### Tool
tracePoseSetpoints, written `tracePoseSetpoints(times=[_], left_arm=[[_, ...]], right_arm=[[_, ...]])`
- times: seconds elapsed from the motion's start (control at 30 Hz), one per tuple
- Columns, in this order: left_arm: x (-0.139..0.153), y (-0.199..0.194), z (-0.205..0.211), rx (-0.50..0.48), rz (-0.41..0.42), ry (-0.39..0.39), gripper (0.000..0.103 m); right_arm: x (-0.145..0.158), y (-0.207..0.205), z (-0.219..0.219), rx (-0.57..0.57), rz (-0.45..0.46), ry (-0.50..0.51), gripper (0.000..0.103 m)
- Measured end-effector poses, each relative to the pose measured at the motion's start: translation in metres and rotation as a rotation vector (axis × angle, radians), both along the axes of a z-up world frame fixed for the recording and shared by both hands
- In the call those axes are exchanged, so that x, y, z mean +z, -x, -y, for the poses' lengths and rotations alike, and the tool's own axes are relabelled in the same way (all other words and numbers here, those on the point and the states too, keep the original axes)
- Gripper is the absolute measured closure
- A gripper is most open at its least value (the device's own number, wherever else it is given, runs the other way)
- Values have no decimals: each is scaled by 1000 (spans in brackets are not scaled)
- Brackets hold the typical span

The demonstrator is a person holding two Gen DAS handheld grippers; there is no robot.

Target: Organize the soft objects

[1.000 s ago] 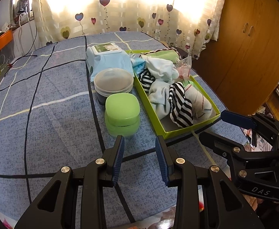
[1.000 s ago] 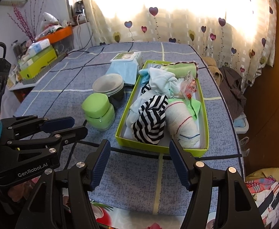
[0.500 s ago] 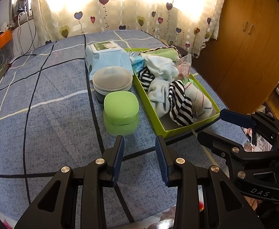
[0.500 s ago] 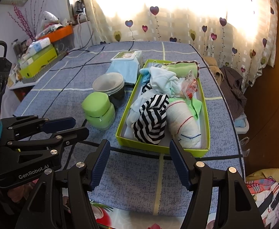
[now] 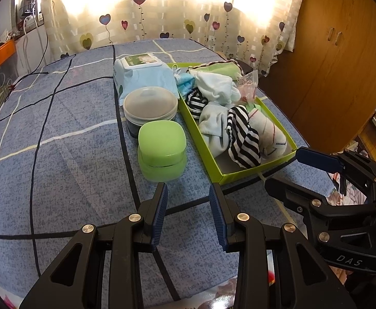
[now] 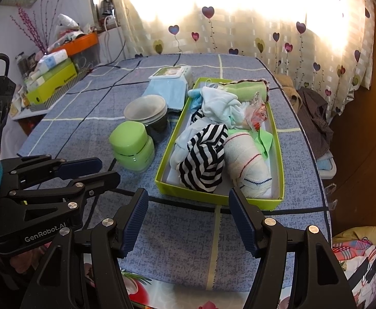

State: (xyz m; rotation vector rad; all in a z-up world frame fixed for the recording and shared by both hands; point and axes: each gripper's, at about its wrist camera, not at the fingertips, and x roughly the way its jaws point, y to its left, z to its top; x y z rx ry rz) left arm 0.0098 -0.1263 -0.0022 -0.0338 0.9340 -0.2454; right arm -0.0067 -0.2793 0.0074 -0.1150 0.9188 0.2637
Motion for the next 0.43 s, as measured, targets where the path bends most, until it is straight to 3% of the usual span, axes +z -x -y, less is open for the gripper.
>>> tracePoseSetpoints(times=[0.43], left_arm=[[1, 1, 1, -13, 14, 9, 68]], right_arm=[[0, -1, 0, 2, -3, 1, 37]])
